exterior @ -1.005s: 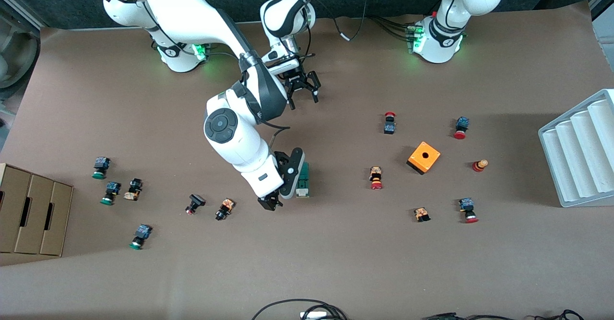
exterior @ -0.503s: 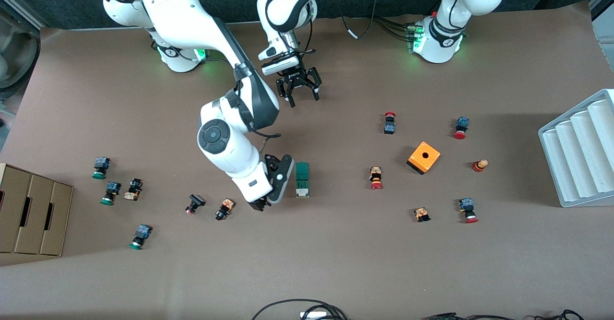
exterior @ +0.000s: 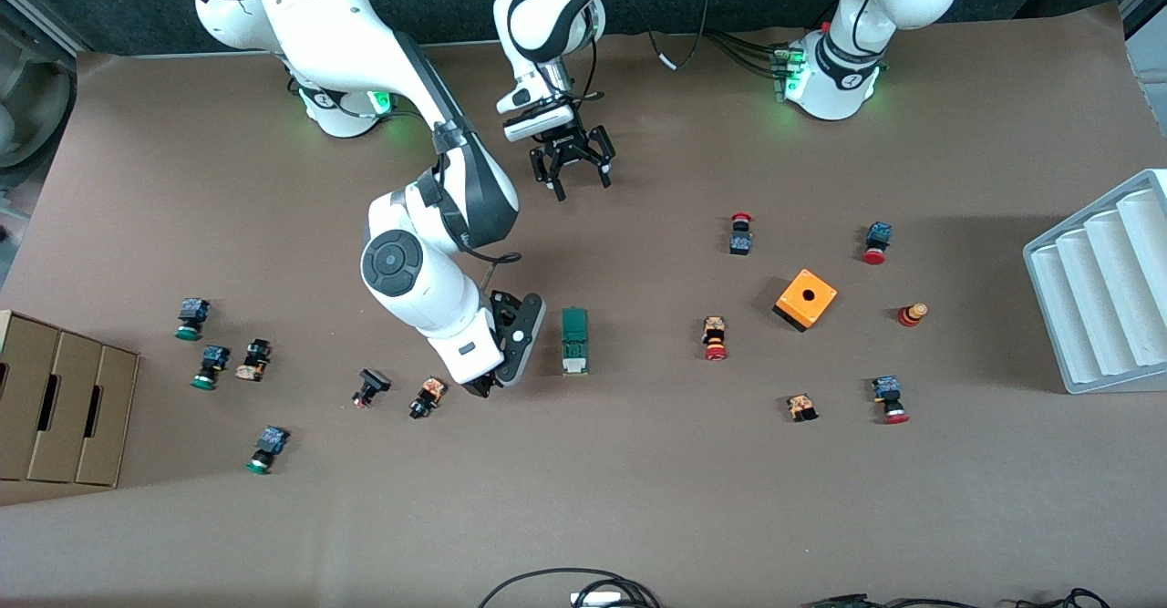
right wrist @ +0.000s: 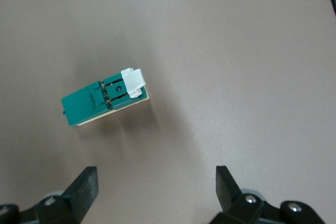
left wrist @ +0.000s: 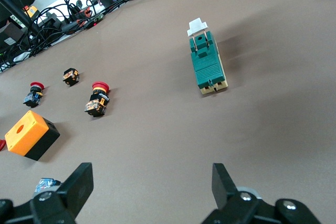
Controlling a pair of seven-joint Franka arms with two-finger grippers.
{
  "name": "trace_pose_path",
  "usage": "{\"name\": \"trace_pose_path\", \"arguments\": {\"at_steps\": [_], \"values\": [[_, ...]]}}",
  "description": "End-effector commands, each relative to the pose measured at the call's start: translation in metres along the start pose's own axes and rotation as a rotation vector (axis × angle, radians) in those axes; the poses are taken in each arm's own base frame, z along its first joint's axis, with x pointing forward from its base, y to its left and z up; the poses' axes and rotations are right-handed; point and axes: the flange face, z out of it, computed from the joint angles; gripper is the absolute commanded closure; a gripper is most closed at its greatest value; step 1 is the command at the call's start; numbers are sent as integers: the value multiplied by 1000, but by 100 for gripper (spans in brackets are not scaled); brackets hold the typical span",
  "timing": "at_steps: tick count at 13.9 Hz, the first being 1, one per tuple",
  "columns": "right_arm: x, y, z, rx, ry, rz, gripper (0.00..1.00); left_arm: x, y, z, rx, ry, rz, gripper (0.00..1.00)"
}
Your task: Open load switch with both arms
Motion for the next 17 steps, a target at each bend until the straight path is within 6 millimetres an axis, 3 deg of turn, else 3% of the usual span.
{"name": "trace_pose_path", "arguments": {"at_steps": [1,3,5,9,12,15,17], "values": [[-7,-9,1,17,-26,-20,0,1,-5,-3,11,-9,-17,0],[-10,-13,6,26,-35,-16,0,1,-6,-3,21,-4,-23,0],[-11,-9,-12,19,-21,-13,0,2,-6,-4,20,-3,-25,0],[-29,6,-92,26,3,16,0,0,-6,-4,23,-3,-23,0],[-34,6,-153,14,71,97,0,3,-7,-6,19,-2,-26,0],[-42,4,-198,17,119,225,0,12,-10,-7,15,-4,-35,0],[-58,12,-226,19,148,348,0,19,-13,-10,8,-3,-41,0]]}}
